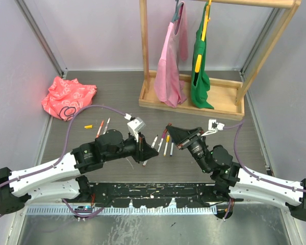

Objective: Insert the pens into the pen caps
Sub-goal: Insert the pen cap onto the pen.

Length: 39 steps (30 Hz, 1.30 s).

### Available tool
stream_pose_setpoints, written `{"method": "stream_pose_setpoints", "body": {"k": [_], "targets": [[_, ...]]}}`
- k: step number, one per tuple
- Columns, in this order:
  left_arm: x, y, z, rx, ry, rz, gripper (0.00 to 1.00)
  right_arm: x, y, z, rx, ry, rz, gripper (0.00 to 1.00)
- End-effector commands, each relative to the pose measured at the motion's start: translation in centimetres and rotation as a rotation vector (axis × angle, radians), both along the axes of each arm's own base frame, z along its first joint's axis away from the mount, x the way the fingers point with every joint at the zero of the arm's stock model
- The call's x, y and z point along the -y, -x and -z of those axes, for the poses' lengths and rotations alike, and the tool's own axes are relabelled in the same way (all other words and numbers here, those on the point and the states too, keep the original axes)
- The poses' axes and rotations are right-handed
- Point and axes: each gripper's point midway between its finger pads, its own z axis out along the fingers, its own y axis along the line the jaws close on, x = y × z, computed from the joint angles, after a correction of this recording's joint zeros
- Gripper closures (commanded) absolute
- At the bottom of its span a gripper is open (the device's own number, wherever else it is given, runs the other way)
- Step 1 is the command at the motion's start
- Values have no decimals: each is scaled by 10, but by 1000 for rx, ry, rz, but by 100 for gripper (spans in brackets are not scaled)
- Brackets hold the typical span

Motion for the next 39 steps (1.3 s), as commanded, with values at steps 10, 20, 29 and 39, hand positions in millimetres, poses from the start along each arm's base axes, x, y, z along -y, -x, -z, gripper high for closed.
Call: {"method": "stream_pose_setpoints", "body": {"k": [10,20,29,39], "targets": [[16,11,-35,96,107,103,100,-6,21,-53,180,-104,-109,100],[15,10,-37,103,116,94,100,-9,22,-53,180,-81,-119,100],[15,7,-37,108,114,83,100,-14,21,-49,168,-54,-126,100],[14,6,-39,118,113,78,100,-8,18,-50,167,-47,-99,100]]}}
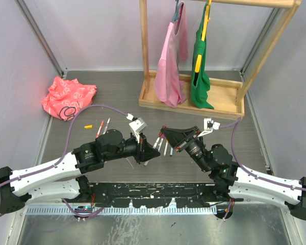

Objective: Insert the pens into the pen caps
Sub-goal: Insert the pen cap onto the pen.

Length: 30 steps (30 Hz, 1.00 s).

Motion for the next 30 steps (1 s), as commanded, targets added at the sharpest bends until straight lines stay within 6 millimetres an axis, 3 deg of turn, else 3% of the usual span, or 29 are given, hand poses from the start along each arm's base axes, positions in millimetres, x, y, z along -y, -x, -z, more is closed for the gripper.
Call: {"method": "stream_pose_setpoints", "body": {"k": [1,16,30], "targets": [[4,-2,-30,61,84,4,100,11,0,-34,43,-71,25,100],[5,-4,-29,62,76,-2,100,3,6,-30,39,-54,-25,100],[4,-19,-38,73,95,-87,100,-11,14,-8,1,-25,-102,100]]}}
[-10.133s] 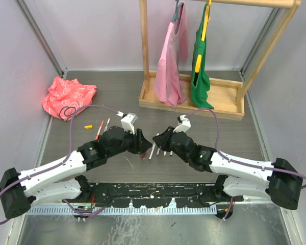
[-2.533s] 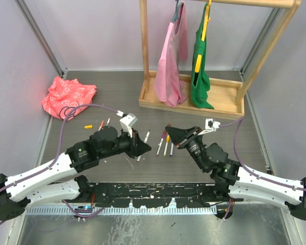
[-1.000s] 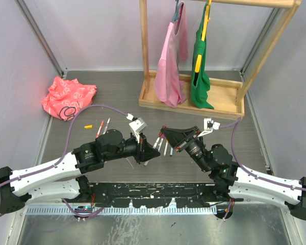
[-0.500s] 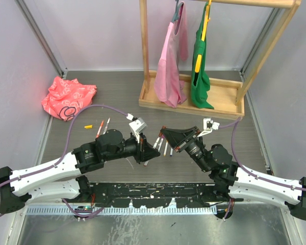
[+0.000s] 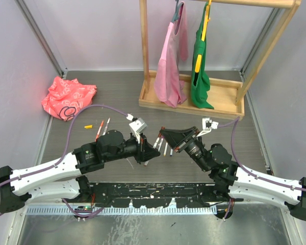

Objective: Insert the pens into the pen caps
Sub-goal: Insert the pen cap onto the pen.

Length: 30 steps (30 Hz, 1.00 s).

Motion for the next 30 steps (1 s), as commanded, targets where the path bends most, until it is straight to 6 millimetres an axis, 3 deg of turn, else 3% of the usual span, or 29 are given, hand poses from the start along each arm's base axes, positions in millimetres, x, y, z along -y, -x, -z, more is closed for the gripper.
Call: {"method": "stream_pose_setpoints", "body": {"k": [1,10,22,30], "targets": [[6,-15,-41,69,105,-57,100,-8,10,-11,9,-37,-72,100],[7,-18,-59,88,150,-75,100,-17,10,7,-11,2,-90,100],[-4,-22,-55,91,150,-121,100,-8,5,9,-17,15,-41,100],[-5,-29,-59,86,148,-166,100,-26,17,9,21,49,-139,100]]}}
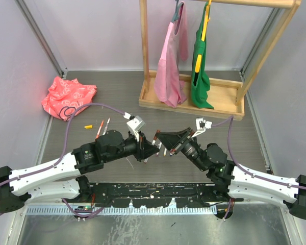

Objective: Insert the pens into the pen caps
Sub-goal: Insert the pen cap onto the pen, then press the pen cap onto the pen.

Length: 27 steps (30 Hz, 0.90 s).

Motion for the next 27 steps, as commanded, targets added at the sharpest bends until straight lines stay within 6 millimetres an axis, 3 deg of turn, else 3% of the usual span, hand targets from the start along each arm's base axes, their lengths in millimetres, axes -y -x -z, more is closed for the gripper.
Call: {"method": "stream_pose_setpoints", "body": {"k": [1,5,10,19,27], "targets": [[-2,-18,-55,71,143,-91,100,-15,14,-2,42,33,-98,100],[-3,-20,-59,73,144,-104,100,-24,25,7,41,68,-169,100],[-6,-19,-59,75,142,-104,100,-14,21,8,31,73,-128,85],[-4,-10,-52,64,126,-57,100,30,-2,-25,29,81,89,55],[4,2,-48,61,119,29,100,43,-12,-49,14,66,175,45]]}}
